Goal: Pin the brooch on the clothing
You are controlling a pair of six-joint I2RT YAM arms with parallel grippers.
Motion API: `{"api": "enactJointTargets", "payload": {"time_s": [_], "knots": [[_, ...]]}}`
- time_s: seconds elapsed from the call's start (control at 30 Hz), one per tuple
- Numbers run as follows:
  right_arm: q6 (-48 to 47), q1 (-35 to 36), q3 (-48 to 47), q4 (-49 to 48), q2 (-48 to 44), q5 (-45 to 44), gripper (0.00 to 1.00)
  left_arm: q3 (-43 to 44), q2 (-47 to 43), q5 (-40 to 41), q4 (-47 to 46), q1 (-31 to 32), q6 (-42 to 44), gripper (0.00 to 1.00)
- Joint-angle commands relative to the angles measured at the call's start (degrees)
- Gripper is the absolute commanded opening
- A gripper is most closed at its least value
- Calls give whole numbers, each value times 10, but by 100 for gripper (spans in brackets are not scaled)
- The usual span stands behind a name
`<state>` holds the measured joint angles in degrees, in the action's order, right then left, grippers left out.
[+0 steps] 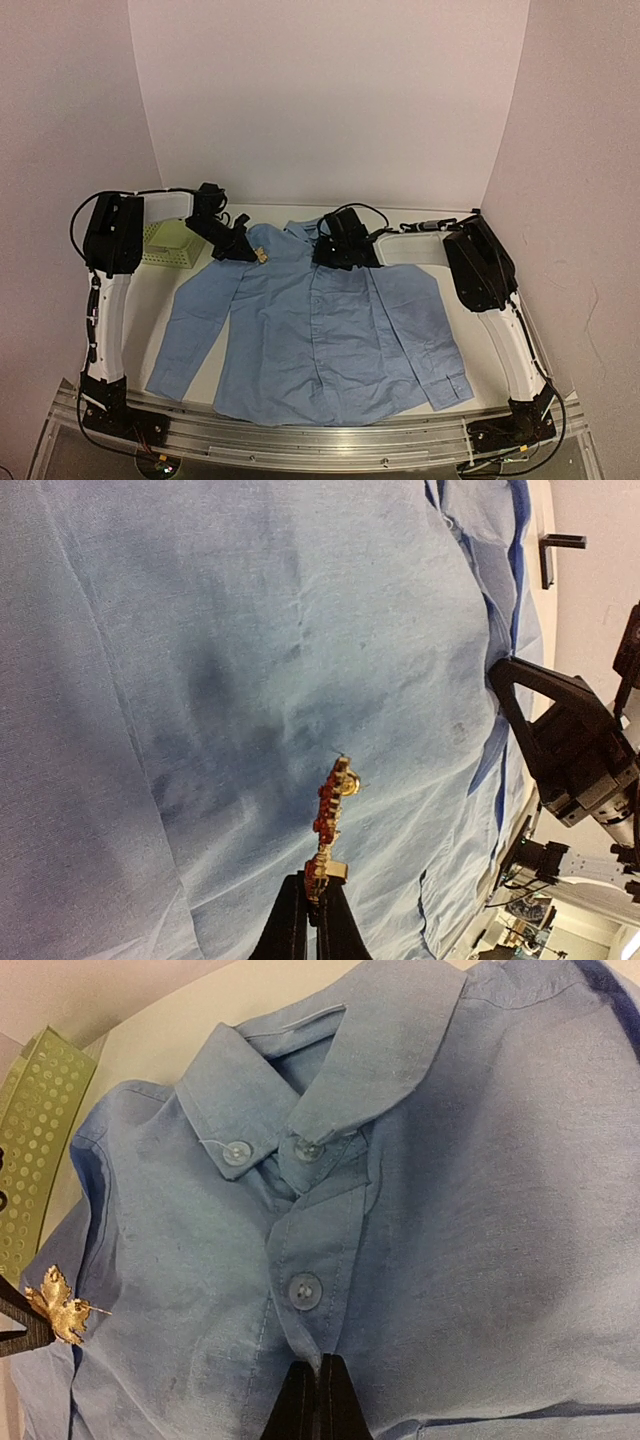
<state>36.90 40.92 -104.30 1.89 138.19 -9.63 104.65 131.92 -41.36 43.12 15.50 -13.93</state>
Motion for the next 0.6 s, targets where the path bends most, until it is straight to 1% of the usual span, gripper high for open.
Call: {"api": "enactJointTargets", "payload": {"time_s": [0.0,0.27,0.37,0.57], "knots": [[13,-4,-11,-14,-7,15,0,-31,-5,-79,-51,-3,-41,0],[19,-8,-32,-14,23,29,0,-45,5,-109,-90,-2,-68,0],[25,-8,-31,-13,26,31,0,-44,11,-115,-96,-2,-73,0],[31,-11,-24,-14,31,33,0,-58,9,-141,-124,-7,-110,0]]}}
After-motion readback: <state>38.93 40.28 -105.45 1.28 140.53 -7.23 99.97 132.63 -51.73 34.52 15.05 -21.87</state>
